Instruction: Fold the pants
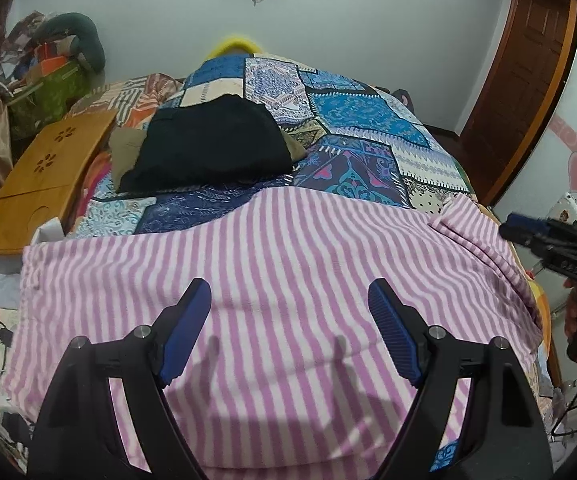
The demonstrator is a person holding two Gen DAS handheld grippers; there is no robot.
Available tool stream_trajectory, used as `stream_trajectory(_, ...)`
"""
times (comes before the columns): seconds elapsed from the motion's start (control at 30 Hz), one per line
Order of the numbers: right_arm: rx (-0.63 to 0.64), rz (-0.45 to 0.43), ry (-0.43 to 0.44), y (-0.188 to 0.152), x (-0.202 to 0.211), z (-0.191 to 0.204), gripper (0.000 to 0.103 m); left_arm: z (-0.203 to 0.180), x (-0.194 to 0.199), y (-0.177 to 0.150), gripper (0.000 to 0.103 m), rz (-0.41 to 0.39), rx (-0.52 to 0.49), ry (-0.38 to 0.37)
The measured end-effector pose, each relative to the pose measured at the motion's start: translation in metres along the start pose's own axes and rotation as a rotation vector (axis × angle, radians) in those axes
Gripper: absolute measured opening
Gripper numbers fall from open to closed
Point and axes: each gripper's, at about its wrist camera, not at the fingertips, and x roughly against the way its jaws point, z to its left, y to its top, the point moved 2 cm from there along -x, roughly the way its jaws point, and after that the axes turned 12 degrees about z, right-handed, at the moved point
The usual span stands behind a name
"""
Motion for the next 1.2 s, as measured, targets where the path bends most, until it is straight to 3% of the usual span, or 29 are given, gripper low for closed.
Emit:
stream_trajectory(0.2,0.001,0.107,0.009,-0.006,-0.043,-0.009,0.043,-0.010,-0.021,0.007,0.081,0.036,-0.005,-0.010)
stream_trajectory(0.53,-0.016,0.156,0.060,0.006,-0.076,-0.029,0.042,-0.017,-0.045,0.017,0.081,0.068,-0.029,-0.005)
stream_trajectory(0.6,-0.016,0.157,0.073,0.007,-0.078,-0.032,0.034,-0.017,-0.050,0.017,0.081,0.076,-0.024,-0.012)
stream_trajectory(0.67,-0.017,0.150,0.067,0.008,-0.080,-0.034,0.017,-0.018,-0.055,0.016,0.081,0.083,-0.021,-0.015)
stream_trajectory(0.73,-0.046,0.151,0.100,0.009,-0.081,-0.040,0.011,-0.018,-0.056,0.016,0.081,0.087,-0.018,-0.019)
stream_trajectory(0.9,-0.113,0.118,0.148,0.010,-0.064,-0.052,0.008,-0.016,-0.047,0.014,0.081,0.066,-0.016,-0.020)
stream_trajectory(1.2,-0.125,-0.062,0.190,0.030,0.024,-0.046,0.008,0.003,-0.008,0.009,0.081,-0.006,0.026,-0.006)
